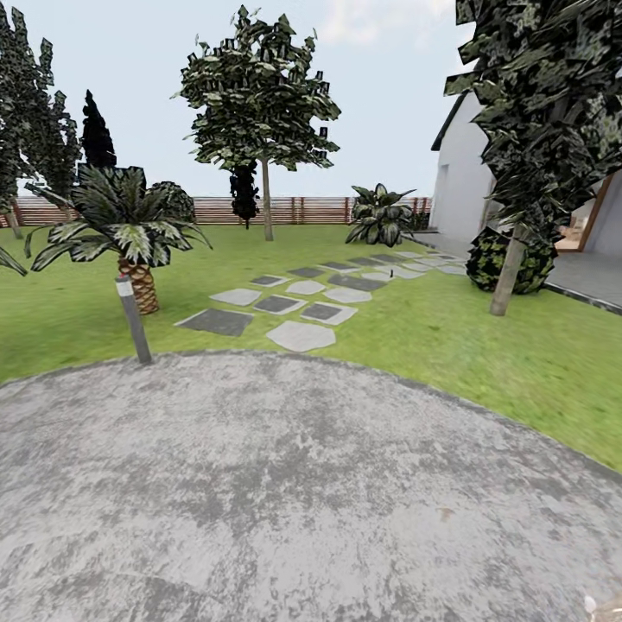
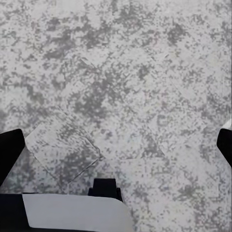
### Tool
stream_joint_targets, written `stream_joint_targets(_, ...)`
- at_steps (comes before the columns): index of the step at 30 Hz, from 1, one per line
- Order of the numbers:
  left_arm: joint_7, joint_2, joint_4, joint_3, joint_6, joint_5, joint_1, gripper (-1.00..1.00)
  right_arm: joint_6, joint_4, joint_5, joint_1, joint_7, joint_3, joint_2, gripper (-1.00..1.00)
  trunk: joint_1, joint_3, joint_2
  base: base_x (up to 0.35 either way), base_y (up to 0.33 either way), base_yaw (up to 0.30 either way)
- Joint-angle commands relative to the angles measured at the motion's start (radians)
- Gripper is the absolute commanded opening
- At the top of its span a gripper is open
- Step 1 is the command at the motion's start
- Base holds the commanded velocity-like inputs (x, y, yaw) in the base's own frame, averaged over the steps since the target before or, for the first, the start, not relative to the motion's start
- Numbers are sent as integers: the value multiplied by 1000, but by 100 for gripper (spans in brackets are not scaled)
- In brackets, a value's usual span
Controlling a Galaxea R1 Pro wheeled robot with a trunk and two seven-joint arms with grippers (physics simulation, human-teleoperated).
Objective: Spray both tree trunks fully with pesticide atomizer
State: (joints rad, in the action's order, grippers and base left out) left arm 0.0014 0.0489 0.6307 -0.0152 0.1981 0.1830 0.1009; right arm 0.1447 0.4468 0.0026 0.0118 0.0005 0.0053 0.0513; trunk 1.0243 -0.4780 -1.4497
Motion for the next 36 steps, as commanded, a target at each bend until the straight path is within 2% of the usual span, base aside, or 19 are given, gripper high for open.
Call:
stream_joint_targets(1,0,0,1,1,1,7,0,100,1,1,0,1,0,0,0,100,1,-1,0,350,121,0)
stream_joint_targets(9,3,0,1,1,1,7,0,100,4,-68,0,0,1,1,2,100,1,-1,0,350,128,0)
stream_joint_targets(36,3,1,-2,1,1,6,0,100,4,-74,0,1,1,1,2,100,1,-1,0,340,127,0)
